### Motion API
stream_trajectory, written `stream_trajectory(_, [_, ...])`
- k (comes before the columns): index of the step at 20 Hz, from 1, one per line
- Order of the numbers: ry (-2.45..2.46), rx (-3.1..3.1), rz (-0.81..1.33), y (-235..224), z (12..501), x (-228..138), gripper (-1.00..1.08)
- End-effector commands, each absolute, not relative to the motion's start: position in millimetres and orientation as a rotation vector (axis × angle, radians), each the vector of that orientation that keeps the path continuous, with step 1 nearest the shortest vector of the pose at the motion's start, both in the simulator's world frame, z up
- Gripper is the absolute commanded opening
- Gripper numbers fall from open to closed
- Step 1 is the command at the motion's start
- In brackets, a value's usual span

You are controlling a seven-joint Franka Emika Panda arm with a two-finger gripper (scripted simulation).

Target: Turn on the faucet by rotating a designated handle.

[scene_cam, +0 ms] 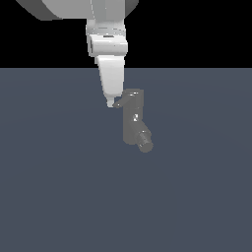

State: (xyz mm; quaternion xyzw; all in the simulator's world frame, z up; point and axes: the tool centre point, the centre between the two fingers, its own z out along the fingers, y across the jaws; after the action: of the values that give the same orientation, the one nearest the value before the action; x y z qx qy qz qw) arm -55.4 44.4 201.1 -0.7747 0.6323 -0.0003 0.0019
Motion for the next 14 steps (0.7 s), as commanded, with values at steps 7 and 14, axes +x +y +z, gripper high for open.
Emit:
stream_trajectory(7, [2.001,-2.421,0.0,9.2,201.3,-75.3,-1.0])
stream_trajectory(14, [1.989,-2.429,-0.001,-4.8,201.2,-76.9,-1.0])
